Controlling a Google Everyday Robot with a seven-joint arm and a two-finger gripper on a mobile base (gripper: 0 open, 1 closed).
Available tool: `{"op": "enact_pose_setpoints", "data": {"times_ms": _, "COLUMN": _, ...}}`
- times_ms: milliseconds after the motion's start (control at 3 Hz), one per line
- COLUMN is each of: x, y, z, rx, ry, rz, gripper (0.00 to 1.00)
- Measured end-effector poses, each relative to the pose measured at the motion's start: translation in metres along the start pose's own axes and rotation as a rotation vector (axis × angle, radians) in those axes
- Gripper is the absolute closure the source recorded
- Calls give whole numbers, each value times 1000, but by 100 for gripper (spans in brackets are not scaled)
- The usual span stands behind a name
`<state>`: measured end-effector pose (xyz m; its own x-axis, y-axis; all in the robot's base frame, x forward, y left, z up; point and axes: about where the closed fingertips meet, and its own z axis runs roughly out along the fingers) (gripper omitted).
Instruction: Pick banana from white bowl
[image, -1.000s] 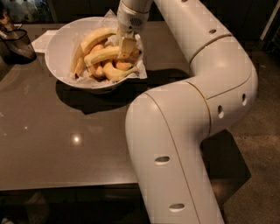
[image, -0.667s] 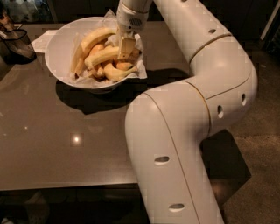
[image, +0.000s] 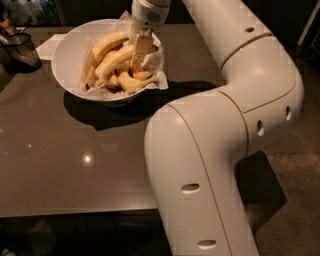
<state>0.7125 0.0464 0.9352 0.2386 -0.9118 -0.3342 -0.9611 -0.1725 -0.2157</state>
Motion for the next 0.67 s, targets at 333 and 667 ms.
{"op": "enact_pose_setpoints", "data": {"times_ms": 333, "x": -16, "y": 5, "z": -29, "rx": 44, "ry": -5, "rz": 24, "gripper": 100}}
{"op": "enact_pose_setpoints", "data": {"times_ms": 667, "x": -34, "y": 16, "z": -45, "rx": 48, "ry": -16, "rz": 24, "gripper": 100}}
